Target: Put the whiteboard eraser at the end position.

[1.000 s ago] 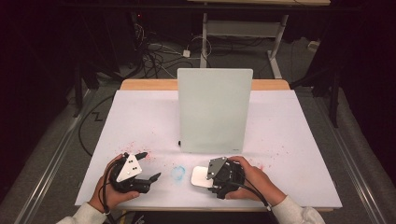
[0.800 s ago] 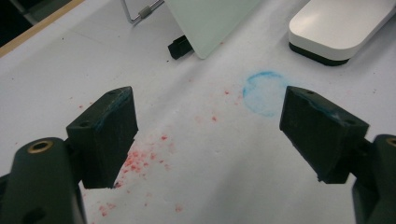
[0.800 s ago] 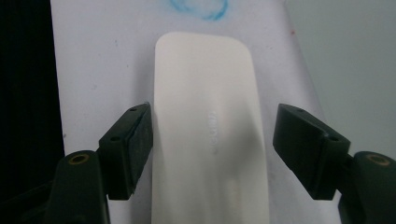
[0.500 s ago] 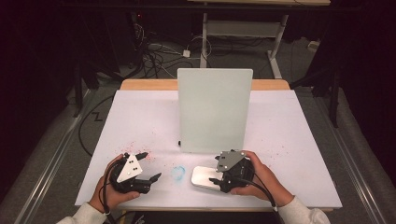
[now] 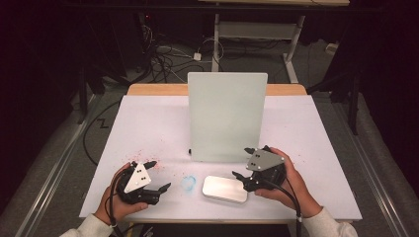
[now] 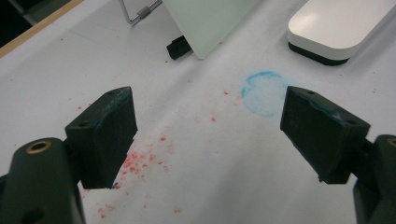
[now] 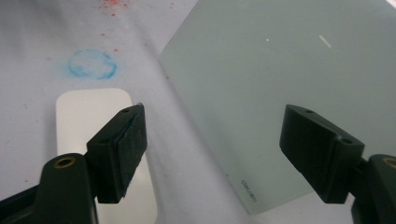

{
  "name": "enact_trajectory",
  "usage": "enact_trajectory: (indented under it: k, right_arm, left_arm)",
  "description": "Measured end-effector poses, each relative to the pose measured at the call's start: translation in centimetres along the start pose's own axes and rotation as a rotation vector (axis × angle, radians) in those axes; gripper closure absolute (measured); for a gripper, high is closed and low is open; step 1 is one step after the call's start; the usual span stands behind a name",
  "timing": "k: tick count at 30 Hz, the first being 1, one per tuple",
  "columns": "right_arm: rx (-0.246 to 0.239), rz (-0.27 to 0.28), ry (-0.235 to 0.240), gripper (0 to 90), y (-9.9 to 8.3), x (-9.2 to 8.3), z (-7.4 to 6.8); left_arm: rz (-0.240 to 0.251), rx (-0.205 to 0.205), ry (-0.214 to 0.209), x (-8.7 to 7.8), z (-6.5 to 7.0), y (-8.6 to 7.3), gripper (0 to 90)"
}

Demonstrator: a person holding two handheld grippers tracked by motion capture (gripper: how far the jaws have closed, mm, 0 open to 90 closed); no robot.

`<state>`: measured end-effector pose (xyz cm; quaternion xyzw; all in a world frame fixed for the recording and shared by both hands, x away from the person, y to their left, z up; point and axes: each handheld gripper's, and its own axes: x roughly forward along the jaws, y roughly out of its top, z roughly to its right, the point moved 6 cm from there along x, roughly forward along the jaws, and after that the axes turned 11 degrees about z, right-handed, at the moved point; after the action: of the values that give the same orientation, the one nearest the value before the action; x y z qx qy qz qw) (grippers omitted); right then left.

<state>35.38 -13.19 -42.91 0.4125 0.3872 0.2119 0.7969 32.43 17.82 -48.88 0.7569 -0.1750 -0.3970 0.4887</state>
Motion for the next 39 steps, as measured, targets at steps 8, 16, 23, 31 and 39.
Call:
enact_trajectory:
  k: [8,16,23,31,39]
  right_arm:
    - [0.018,0.034,-0.079,21.3,-0.2,-1.4,1.6]
    - [0.031,0.043,-0.148,20.5,-1.1,-2.7,2.8]
    - [0.05,0.051,-0.202,20.0,-2.0,-3.8,3.8]
    - [0.074,0.06,-0.247,19.6,-3.2,-4.9,4.5]
    - [0.086,0.061,-0.279,18.9,-4.4,-5.8,4.8]
  left_arm:
    - [-0.001,0.001,0.001,0.0,0.0,0.0,17.9]
    - [-0.002,0.003,0.002,0.0,0.0,0.0,17.9]
    - [-0.002,0.003,0.004,0.0,0.0,0.0,17.9]
    - [-0.003,0.004,0.007,0.0,0.0,0.0,17.9]
    - [-0.003,0.005,0.01,0.0,-0.1,0.0,17.9]
